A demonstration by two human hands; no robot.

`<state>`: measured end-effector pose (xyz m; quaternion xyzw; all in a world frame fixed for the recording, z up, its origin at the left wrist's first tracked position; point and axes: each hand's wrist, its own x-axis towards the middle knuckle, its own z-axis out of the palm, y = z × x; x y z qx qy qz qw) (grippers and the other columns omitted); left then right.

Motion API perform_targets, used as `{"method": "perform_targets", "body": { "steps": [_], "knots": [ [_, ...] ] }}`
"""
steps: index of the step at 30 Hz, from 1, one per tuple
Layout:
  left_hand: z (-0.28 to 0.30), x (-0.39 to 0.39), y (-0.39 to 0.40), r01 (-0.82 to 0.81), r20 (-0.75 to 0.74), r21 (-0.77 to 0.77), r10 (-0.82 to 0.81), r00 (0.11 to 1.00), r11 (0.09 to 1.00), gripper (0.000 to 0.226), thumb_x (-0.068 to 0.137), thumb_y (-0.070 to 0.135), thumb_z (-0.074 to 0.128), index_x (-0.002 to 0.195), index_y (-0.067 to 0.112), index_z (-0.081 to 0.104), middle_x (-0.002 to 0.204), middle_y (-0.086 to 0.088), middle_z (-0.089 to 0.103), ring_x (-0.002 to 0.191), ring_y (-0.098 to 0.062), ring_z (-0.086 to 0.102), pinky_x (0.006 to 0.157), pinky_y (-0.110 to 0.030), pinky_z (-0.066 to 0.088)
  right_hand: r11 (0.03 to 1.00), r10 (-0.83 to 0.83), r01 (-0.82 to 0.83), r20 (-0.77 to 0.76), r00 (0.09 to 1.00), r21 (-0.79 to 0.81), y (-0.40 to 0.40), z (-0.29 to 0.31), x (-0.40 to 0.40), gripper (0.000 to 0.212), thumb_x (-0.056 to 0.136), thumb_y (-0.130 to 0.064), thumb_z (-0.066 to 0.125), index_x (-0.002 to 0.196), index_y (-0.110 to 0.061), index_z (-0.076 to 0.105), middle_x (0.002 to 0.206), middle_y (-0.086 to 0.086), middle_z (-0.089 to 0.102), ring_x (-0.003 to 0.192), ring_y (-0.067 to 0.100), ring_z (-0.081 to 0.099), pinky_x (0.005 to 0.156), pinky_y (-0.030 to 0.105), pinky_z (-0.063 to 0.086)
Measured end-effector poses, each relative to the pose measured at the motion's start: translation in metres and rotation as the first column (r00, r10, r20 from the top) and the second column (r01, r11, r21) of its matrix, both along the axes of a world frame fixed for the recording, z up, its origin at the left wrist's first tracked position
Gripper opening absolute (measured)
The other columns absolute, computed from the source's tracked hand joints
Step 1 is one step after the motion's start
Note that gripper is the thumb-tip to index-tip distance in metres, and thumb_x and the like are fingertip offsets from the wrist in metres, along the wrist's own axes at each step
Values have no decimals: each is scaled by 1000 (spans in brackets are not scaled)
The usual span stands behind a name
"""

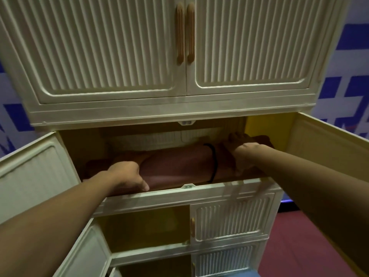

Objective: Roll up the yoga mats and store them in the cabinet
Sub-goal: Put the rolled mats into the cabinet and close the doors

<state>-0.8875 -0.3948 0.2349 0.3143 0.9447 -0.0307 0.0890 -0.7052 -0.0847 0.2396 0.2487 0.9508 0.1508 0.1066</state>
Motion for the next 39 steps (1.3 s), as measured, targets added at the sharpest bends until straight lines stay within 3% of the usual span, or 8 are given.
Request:
{"method": "perform_targets", "body": {
  "steps": [4,8,12,23,27,30,34,39],
  "knots": [
    [-1,-3,0,3,-13,0,-3,1000,1000,56,71,68,80,71,17,58,74,5,60,69,-11,56,56,-29,37,999,-21,15,-126,992,-49,0,-14,3,122,75,-41,83,161,-19,-1,165,15,18,150,40,25,117,49,37],
    [1,-8,-1,-2,-41,-16,1,999,1000,56,72,72,78,72,18,60,75,5,62,71,-11,58,57,-29,39,996,60,-51,-148,987,67,4,-6,15,95,74,-49,83,152,-22,35,135,4,58,117,30,61,82,34,56],
    [-8,-5,-2,50,-108,-5,-51,993,999,61,66,73,81,78,18,57,75,3,61,70,-13,58,55,-30,39,981,110,-82,-155,982,179,0,-10,28,84,78,-43,80,148,-23,38,111,3,68,96,29,67,57,32,42],
    [10,42,0,225,-367,-147,-265,892,963,73,90,62,61,148,24,39,143,-1,53,130,-22,53,107,-42,40,986,169,-165,-194,966,40,-60,35,78,82,90,-54,65,157,-29,24,149,6,46,137,29,45,110,43,36],
    [9,84,-11,368,-396,45,-322,860,929,83,92,61,59,160,27,26,168,1,22,155,-18,19,125,-49,7,982,130,-189,-761,636,9,-114,80,166,89,82,-44,77,156,-25,32,159,5,33,148,28,29,120,44,28],
    [10,124,-24,445,-431,242,-315,846,862,66,92,58,61,149,27,47,161,5,39,152,-14,27,126,-47,9,996,19,72,-938,347,47,-128,89,246,78,84,-39,74,149,-25,35,154,10,35,147,33,26,119,52,28],
    [12,191,-50,359,-350,487,-199,915,797,48,91,49,66,131,24,64,135,3,65,128,-21,57,110,-41,38,879,-471,242,-826,309,-411,-117,69,302,85,79,-48,74,148,-20,32,139,19,51,124,44,53,98,63,49],
    [6,246,-103,383,-427,598,-125,896,704,42,90,48,69,127,27,66,136,8,63,131,-13,54,119,-45,31,901,-399,-68,-879,261,-429,-157,35,299,56,88,-27,75,136,-11,51,126,16,64,106,34,66,88,54,57]
  ]
}}
